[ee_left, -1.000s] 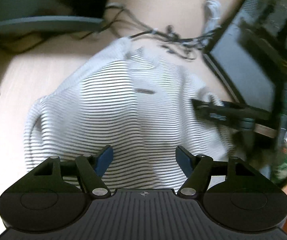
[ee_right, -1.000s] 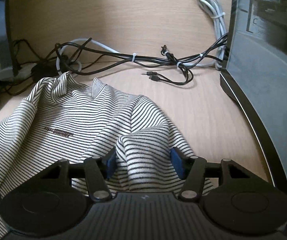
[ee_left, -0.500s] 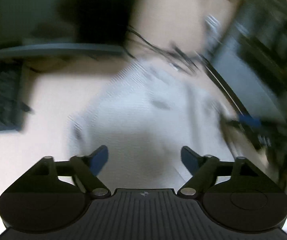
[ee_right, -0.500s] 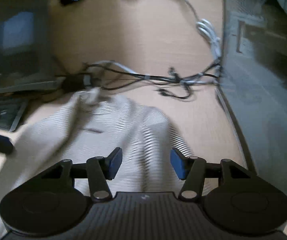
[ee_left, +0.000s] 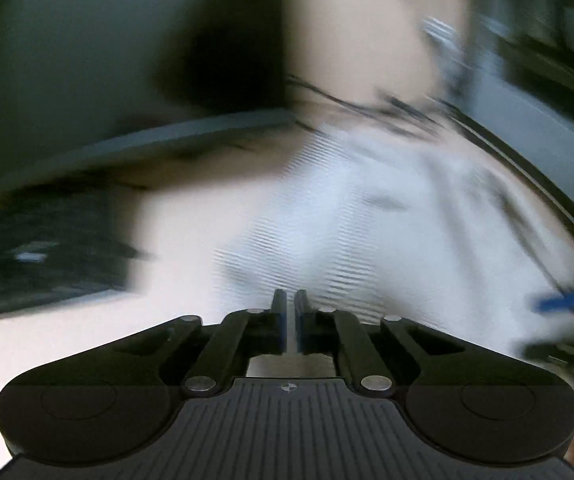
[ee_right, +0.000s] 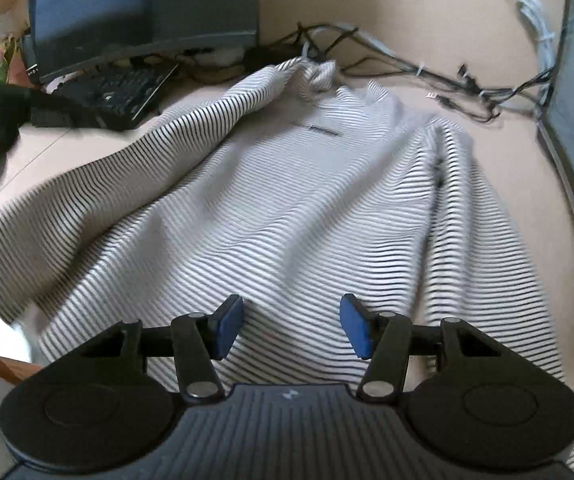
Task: Fold clothes
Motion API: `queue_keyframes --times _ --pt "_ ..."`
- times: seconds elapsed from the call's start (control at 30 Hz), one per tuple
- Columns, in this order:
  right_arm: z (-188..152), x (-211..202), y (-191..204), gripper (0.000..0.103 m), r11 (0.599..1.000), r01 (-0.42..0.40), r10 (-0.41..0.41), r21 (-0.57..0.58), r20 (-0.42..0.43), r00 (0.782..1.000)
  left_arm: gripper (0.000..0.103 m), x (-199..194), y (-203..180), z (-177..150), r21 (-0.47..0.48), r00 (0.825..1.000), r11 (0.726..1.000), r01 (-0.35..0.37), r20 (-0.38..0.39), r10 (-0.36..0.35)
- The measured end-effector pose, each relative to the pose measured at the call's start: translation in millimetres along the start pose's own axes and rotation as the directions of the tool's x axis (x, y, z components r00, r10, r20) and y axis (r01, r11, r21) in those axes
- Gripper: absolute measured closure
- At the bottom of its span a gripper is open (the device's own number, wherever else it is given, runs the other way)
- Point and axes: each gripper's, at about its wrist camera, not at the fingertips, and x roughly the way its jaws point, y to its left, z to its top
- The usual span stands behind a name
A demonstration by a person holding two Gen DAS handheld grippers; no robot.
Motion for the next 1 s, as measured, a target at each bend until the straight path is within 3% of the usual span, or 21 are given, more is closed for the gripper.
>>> queue_keyframes --times 0.07,0.13,0.2,0.3,0.4,0.53,0.57,0.6,0.7,0.8,0.9,1.0 --pt "3.2 -3.4 -7.6 0.050 0.999 0.033 -0.032 0.020 -0.006 0.999 0.098 -7.1 32.9 11.3 -0.078 0.995 0.993 -0.090 0.034 0.092" --pt "9.7 -8.6 -9.8 0.051 0.999 0.038 -0.039 0.029 0.010 0.999 0.099 -20.0 66.1 22.1 -0.214 0.992 0.972 -0.096 0.057 0.111" --pt "18.2 -15.6 -6.4 0.051 0.999 0.023 -0.024 0.023 0.046 0.999 0.098 -32.2 75.0 27.1 -0.262 0.994 0.964 -0.053 0.080 0.076" --pt "35.3 -25.7 9.2 0.051 0.985 -0.166 0.162 0.055 0.074 0.984 0.093 -48.2 73.4 31.3 -0.276 0.994 0.961 0.006 0.107 0.024" --pt "45.6 -23.6 34.0 0.051 0.938 -0.342 0.340 0.059 0.041 0.939 0.083 -49.6 60.4 26.8 -0.264 0.996 0.964 0.035 0.092 -0.011" --pt "51.4 6.4 71.8 0.051 0.950 -0.310 0.309 -0.044 -0.032 0.951 0.071 -49.6 47.6 21.7 -0.260 0.994 0.962 0.081 0.092 -0.059" --pt "52.1 15.8 78.2 0.059 0.957 -0.284 0.282 -0.059 -0.044 0.958 0.061 -51.2 46.1 20.6 -0.252 0.993 0.964 0.089 0.099 -0.066" --pt "52.8 24.6 80.9 0.078 0.962 -0.267 0.264 -0.055 -0.055 0.963 0.054 -52.9 44.7 19.6 -0.244 0.992 0.965 0.097 0.107 -0.073" --pt "65.8 27.5 76.7 0.099 0.961 -0.275 0.274 -0.036 -0.021 0.961 0.037 -54.2 34.2 19.9 -0.203 0.987 0.971 0.126 0.129 -0.101" --pt "91.0 2.9 57.8 0.099 0.952 -0.304 0.306 -0.033 0.093 0.948 0.015 -58.9 30.5 17.4 -0.149 0.977 0.973 0.174 0.146 -0.152" --pt "115.3 -15.7 31.1 0.099 0.967 -0.254 0.250 -0.010 0.209 0.945 0.010 -61.1 26.6 14.9 -0.124 0.966 0.964 0.234 0.141 -0.217" --pt "124.7 -15.5 0.7 0.099 0.988 -0.152 0.137 0.042 0.240 0.961 0.008 -53.0 17.2 10.5 -0.114 0.963 0.959 0.259 0.100 -0.249"
